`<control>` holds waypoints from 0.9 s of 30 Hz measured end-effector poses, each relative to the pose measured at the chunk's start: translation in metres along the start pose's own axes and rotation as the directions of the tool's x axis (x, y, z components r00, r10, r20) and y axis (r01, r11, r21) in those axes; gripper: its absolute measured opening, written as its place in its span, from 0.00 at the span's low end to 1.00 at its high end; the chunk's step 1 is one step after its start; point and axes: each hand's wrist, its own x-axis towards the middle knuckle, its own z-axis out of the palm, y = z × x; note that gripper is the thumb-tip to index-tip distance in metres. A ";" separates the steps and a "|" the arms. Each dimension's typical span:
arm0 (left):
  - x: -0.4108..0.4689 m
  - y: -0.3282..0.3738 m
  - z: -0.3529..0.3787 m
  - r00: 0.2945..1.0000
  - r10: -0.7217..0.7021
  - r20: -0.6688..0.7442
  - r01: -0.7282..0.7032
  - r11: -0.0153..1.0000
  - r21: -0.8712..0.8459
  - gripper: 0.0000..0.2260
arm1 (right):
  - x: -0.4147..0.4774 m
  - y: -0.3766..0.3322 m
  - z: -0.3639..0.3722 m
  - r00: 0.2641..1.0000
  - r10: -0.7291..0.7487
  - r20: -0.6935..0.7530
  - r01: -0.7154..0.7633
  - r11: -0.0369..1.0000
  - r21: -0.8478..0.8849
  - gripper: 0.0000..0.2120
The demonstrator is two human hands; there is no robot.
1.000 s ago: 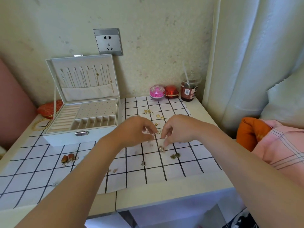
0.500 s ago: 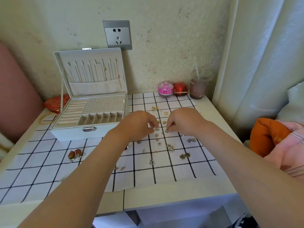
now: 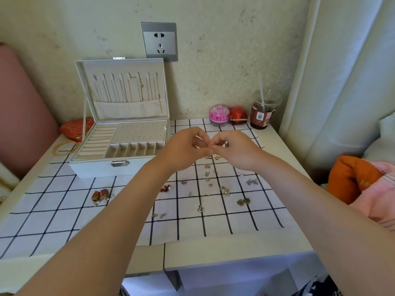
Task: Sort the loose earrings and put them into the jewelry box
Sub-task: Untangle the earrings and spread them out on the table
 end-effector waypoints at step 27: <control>-0.021 -0.014 -0.024 0.995 0.054 0.088 -0.081 0.938 0.338 0.05 | 0.002 -0.011 0.009 0.981 0.059 0.183 0.022 0.910 -0.415 0.02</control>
